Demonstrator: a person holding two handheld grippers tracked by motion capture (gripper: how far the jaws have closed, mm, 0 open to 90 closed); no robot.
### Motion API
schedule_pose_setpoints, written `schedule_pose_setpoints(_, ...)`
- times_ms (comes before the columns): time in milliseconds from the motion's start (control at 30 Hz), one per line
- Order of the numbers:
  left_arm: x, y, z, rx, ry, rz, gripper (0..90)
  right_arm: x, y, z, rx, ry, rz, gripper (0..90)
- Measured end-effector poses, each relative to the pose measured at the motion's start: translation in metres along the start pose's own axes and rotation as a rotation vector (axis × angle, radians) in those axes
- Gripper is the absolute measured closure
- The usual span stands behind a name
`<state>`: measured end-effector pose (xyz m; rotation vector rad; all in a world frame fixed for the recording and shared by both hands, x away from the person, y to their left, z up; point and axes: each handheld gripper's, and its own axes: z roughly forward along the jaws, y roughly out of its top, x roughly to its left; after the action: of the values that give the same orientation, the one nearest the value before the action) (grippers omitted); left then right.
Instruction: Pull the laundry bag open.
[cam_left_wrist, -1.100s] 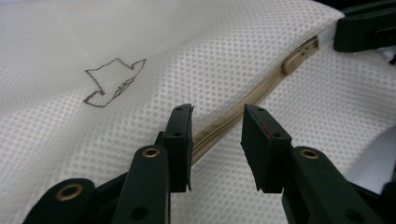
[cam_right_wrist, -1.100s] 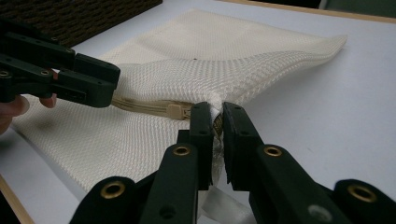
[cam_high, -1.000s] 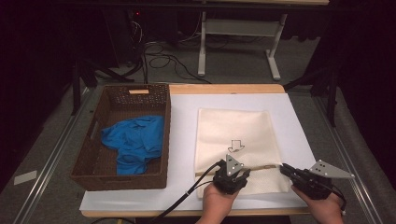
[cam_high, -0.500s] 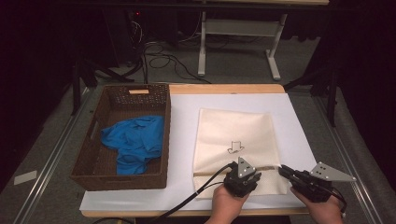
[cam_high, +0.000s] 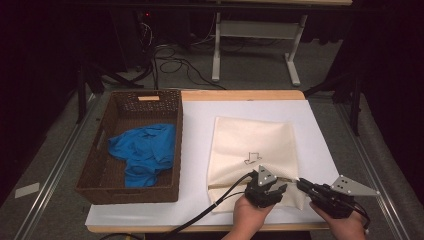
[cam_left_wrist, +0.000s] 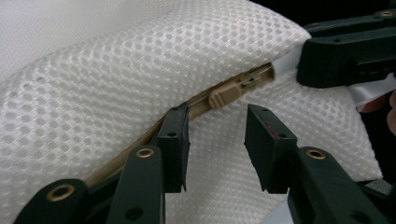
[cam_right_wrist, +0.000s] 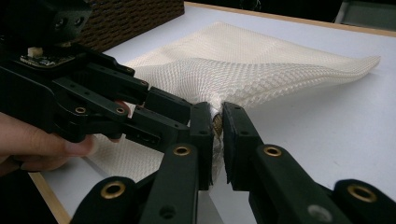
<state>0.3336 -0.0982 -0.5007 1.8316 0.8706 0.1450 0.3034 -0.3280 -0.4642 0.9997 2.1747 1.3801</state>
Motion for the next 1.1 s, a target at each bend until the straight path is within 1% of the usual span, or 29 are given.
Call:
schedule_pose_setpoints(67,-0.002,0.000,0.001,-0.006,-0.011,0.000,59.1,0.000,0.000,0.000,0.002,-0.003,-0.001,84.4)
schedule_pose_setpoints(100,-0.002,0.001,0.001,-0.008,-0.022,-0.006,59.6,0.000,0.000,0.000,0.003,-0.003,0.000,84.4)
schedule_pose_setpoints(167,-0.003,0.001,0.001,-0.011,-0.036,-0.011,62.2,0.000,-0.001,0.000,0.002,-0.002,-0.001,84.4)
schedule_pose_setpoints(233,-0.004,0.001,0.000,-0.014,-0.035,-0.010,63.4,0.000,-0.001,0.001,0.003,-0.002,-0.001,84.3)
schedule_pose_setpoints(333,-0.005,0.000,-0.002,-0.010,-0.035,0.007,64.2,-0.001,-0.001,0.000,0.003,-0.006,-0.002,84.3)
schedule_pose_setpoints(433,-0.007,-0.001,-0.003,-0.010,-0.033,0.021,66.7,-0.002,-0.002,0.000,0.004,-0.012,0.000,84.3)
schedule_pose_setpoints(533,-0.007,-0.002,-0.003,-0.006,-0.037,0.023,70.2,-0.003,-0.002,0.000,0.002,-0.014,-0.004,84.3)
schedule_pose_setpoints(567,-0.007,-0.002,-0.003,-0.008,-0.045,0.024,71.1,-0.003,-0.002,0.000,0.000,-0.015,-0.004,84.3)
schedule_pose_setpoints(600,-0.008,-0.003,-0.002,-0.009,-0.065,0.025,72.1,-0.002,-0.002,0.000,0.002,-0.014,-0.002,84.3)
schedule_pose_setpoints(633,-0.009,-0.003,-0.002,-0.010,-0.069,0.026,71.9,-0.002,-0.002,0.000,0.004,-0.009,-0.002,84.3)
schedule_pose_setpoints(733,-0.012,-0.005,-0.001,-0.013,-0.065,0.032,72.6,-0.001,-0.002,0.000,0.006,-0.008,-0.008,84.3)
schedule_pose_setpoints(867,-0.011,-0.004,-0.001,-0.017,-0.046,0.026,75.0,-0.001,-0.002,0.000,0.009,-0.005,-0.009,84.3)
schedule_pose_setpoints(1000,-0.011,-0.002,-0.001,-0.030,-0.035,0.027,78.9,0.000,-0.003,0.001,0.009,-0.003,-0.012,84.2)
schedule_pose_setpoints(1100,-0.010,-0.001,-0.001,-0.038,-0.028,0.021,82.9,0.000,-0.003,0.001,0.011,0.000,-0.015,84.2)
